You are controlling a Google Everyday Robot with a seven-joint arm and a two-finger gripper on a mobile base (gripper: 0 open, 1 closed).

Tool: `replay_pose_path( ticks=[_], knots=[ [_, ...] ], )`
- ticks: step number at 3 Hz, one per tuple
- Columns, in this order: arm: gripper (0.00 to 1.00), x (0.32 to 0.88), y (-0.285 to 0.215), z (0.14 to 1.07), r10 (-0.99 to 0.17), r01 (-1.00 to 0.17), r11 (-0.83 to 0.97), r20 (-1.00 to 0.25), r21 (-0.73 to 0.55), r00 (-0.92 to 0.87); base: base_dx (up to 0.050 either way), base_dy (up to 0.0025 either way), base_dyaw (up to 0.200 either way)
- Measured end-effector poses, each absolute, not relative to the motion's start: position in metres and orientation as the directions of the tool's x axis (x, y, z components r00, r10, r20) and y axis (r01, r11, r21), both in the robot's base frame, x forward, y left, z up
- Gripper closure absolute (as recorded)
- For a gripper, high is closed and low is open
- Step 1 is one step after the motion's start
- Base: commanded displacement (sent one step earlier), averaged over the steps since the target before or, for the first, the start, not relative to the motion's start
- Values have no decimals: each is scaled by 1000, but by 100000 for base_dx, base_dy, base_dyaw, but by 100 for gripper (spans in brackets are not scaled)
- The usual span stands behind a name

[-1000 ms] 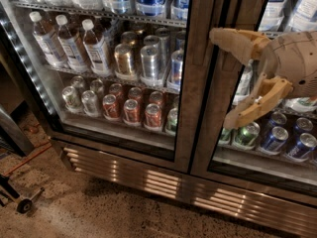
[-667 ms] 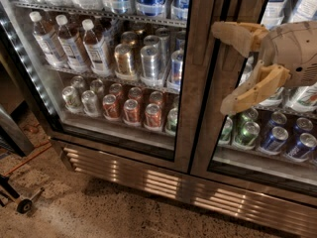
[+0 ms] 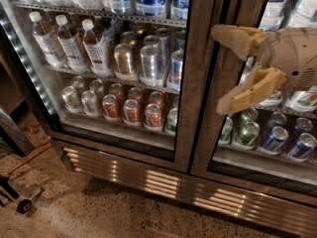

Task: Open left fridge door

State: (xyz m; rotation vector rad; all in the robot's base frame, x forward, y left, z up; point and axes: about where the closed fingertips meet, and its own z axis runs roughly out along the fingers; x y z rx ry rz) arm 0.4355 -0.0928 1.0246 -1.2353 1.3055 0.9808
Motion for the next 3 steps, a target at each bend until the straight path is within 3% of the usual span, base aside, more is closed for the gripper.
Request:
replay_pose_path(
  ticks=[3],
  knots=[
    [0, 448, -91, 1029, -127, -977, 204, -991, -58, 32, 0, 0, 0]
  ],
)
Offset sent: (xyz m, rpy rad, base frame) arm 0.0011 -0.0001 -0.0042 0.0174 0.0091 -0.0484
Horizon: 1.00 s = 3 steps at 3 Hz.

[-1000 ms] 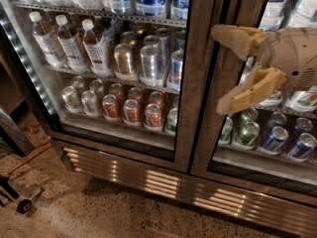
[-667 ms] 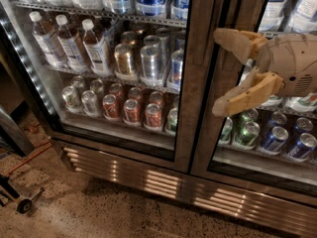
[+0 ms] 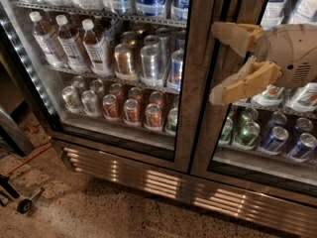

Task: Open left fridge door

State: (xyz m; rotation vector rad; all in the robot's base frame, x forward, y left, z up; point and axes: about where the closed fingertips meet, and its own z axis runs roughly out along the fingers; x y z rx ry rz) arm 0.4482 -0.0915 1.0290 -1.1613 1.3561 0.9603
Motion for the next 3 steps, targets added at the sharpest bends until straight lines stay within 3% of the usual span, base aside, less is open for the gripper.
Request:
replay_pose_path(
  ticks=[2, 3],
  knots=[
    [0, 450, -97, 1030, -14, -959, 283, -1000, -22, 19, 0, 0, 0],
    [0, 450, -95, 1030, -17, -960, 279, -1000, -22, 18, 0, 0, 0]
  ],
)
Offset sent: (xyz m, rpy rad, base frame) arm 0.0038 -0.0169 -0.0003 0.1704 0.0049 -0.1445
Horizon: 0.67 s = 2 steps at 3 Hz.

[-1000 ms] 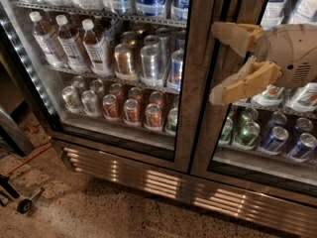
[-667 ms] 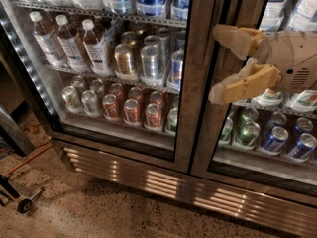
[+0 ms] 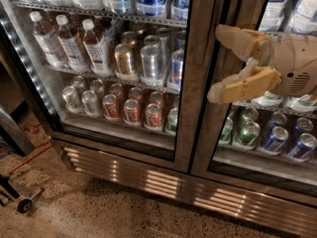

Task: Open left fridge door

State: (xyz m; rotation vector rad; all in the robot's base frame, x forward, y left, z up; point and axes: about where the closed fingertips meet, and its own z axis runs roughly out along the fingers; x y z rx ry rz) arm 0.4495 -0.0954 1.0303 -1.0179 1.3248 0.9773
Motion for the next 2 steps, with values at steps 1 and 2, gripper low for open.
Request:
replay_pose_path(
  ticks=[1, 2],
  knots=[
    [0, 450, -98, 1034, -23, -942, 334, -999, -36, 30, 0, 0, 0],
    [0, 450, -98, 1034, -23, -942, 334, -999, -36, 30, 0, 0, 19999]
  ],
)
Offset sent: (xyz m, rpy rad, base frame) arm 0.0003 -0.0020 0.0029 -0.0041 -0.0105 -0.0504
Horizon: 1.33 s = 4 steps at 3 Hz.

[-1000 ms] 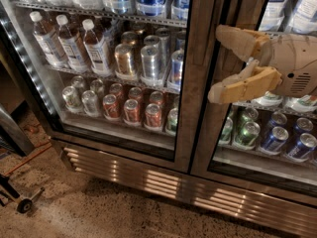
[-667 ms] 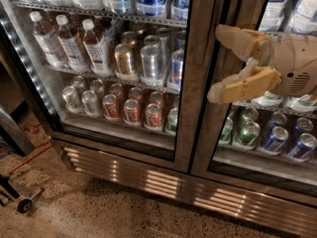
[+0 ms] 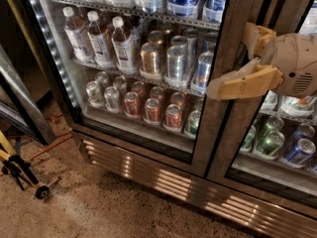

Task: Open left fridge door

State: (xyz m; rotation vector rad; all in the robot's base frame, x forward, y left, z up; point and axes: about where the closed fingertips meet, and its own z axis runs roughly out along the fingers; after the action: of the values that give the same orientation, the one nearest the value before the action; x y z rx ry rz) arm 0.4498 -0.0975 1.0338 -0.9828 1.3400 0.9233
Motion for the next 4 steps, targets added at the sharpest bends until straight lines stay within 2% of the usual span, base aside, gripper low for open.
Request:
replay_pose_path(
  ticks=[1, 2, 4],
  knots=[
    [0, 450, -98, 1034, -23, -942, 334, -999, -36, 30, 0, 0, 0],
    [19, 450, -98, 1034, -23, -942, 334, -999, -36, 30, 0, 0, 0],
    [65, 450, -97, 1034, -23, -942, 334, -999, -36, 30, 0, 0, 0]
  ],
)
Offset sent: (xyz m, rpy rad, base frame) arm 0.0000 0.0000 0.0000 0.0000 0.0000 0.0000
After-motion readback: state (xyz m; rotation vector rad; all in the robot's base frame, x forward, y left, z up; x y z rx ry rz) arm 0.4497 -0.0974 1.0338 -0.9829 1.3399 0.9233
